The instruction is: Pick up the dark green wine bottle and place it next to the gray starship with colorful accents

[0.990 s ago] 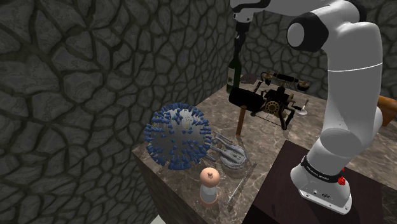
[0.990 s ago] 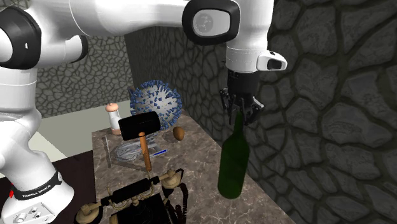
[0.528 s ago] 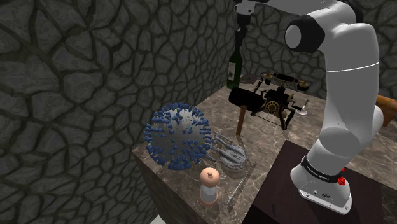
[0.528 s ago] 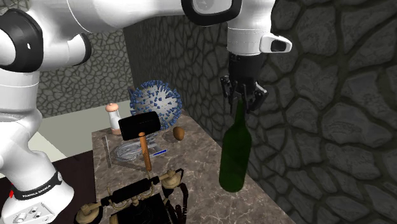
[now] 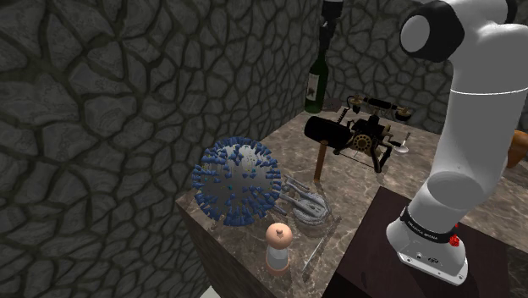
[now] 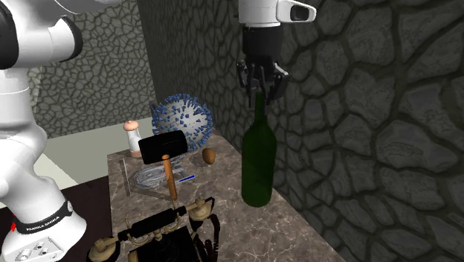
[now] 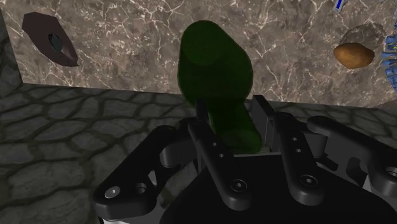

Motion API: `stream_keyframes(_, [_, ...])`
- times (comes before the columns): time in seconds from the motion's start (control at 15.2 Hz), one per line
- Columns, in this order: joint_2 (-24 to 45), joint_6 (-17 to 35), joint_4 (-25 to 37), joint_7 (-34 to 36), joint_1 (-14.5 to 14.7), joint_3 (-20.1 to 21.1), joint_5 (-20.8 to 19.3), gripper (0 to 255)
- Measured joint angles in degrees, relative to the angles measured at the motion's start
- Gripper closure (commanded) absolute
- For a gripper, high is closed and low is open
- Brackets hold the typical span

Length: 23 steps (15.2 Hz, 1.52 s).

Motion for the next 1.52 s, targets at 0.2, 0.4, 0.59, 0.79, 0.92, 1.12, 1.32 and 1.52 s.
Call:
stream_keyframes(0.2, [-4.6,-2.8,-1.4,1.4,1.6,0.1,-1.9,255])
stream_keyframes(0.4, [-8.9,-5.5,-2.6,2.8,3.1,0.4,-3.7,255])
stream_keyframes(0.59, [-12.3,-8.8,-2.4,4.7,4.5,1.1,-5.1,255])
stream_keyframes(0.79, [-14.6,-12.9,-0.3,5.9,5.3,1.6,-6.1,255])
stream_keyframes(0.92, [-16.4,-15.8,0.9,7.3,6.2,2.3,-6.8,255])
stream_keyframes(1.12, [-17.3,-20.1,4.5,8.2,6.7,2.8,-7.2,255])
stream_keyframes(1.32, [-17.4,-26.1,10.4,9.5,7.3,3.3,-7.2,255])
stream_keyframes(1.52, [-15.3,-32.7,18.9,10.4,7.3,3.3,-6.1,255])
